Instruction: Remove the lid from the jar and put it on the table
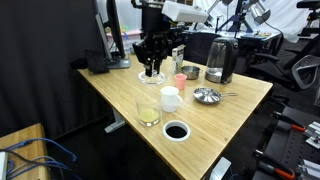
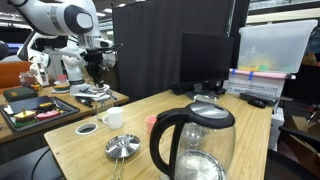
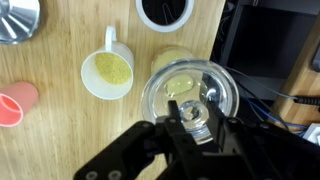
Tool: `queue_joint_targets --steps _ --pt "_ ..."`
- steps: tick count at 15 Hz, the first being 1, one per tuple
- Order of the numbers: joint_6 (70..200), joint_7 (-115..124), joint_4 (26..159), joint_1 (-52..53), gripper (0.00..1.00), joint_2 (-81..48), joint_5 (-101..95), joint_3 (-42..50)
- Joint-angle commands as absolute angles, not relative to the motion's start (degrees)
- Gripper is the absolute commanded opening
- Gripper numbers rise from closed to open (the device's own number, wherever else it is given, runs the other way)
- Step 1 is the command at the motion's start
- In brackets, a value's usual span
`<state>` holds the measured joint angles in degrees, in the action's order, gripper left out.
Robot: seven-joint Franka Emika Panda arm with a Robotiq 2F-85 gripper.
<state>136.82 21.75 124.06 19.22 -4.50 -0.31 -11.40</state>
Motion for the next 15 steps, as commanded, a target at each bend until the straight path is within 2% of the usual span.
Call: queue_joint_targets --steps 1,7,15 --pt "137.4 21.7 133.8 17.7 0.08 3.5 3.8 -12.8" --pt "137.6 24.2 146.9 16.6 0.08 10.0 7.2 -13.0" --pt "145.3 20.6 145.5 14.1 0.08 -3.2 13.8 -11.9"
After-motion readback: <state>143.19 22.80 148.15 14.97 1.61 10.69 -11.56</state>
